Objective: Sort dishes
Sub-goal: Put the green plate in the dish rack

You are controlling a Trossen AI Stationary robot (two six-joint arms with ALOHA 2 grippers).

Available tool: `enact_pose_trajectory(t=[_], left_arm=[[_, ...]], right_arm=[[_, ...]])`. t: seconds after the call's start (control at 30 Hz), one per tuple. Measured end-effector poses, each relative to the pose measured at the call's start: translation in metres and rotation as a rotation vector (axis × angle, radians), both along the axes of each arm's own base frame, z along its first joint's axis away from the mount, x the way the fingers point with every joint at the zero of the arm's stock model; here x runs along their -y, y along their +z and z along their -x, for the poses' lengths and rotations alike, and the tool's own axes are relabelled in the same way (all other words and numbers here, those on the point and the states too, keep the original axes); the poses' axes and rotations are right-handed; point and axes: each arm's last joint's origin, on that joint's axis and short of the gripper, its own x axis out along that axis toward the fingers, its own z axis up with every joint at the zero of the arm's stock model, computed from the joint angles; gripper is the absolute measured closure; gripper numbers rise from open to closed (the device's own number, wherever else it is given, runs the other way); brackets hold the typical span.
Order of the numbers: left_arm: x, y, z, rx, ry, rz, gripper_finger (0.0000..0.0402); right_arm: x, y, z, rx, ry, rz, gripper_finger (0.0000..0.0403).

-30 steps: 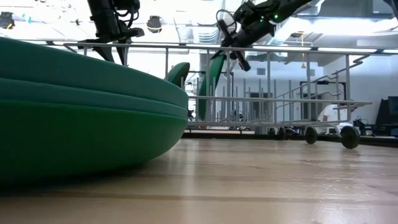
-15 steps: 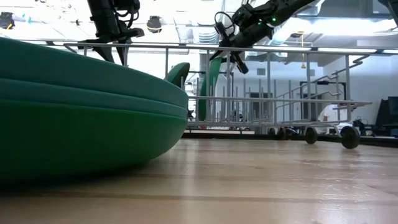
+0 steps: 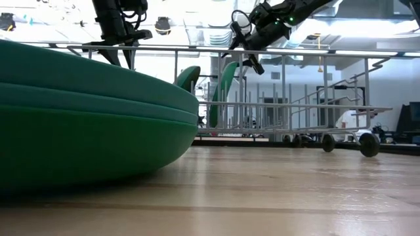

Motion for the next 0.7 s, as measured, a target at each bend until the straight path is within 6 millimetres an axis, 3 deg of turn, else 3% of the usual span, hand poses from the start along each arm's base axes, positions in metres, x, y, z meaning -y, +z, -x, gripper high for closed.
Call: enact_pose_trajectory(t=[0.3,0.7], left_arm=[[0.000,0.000,0.000,-0.001,-0.001,0.000,0.0255],[0.000,0.000,0.000,-0.011,-0.019,-0.006,0.0255]], right_arm=[[-0.003,0.018,0.007,-0.066,0.041,0.024,0.0159],[-0.007,0.051,0.022,-0.120,0.085,0.098,0.0156]])
